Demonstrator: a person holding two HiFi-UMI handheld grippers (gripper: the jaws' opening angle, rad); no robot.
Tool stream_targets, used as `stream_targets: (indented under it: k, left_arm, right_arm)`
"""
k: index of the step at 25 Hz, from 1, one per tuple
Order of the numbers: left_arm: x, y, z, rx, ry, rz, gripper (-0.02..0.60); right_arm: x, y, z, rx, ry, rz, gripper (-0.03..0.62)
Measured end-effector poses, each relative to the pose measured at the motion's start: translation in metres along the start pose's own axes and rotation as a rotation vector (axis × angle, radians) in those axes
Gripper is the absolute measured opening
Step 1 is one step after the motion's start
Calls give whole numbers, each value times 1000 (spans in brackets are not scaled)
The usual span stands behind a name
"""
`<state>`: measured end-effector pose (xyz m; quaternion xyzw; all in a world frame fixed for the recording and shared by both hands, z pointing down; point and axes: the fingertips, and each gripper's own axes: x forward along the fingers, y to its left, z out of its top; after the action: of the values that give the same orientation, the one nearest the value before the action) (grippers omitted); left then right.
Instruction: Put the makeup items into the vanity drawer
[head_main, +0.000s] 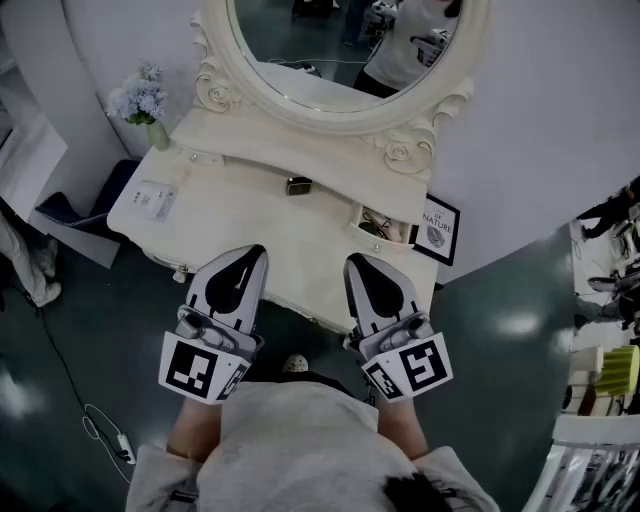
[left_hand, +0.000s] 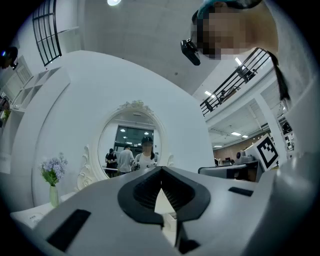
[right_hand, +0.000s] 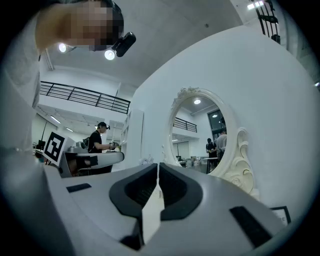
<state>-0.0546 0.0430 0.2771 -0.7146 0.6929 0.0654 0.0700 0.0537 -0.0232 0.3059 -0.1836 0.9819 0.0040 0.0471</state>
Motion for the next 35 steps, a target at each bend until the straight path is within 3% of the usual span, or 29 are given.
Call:
stream_targets:
  k: [15,21,35]
  left_arm:
    - [-3,11,1,-6,24,-26,14]
    - [6,1,-5,-3,37,-46,14]
    - [20,13,-20,-9,51,16,14]
  right_arm:
    - [13,12,2,1,9,7,26]
    - [12,-3,4,17,-18,-4,26]
    - [29,-20,-9,52,-3,38,26]
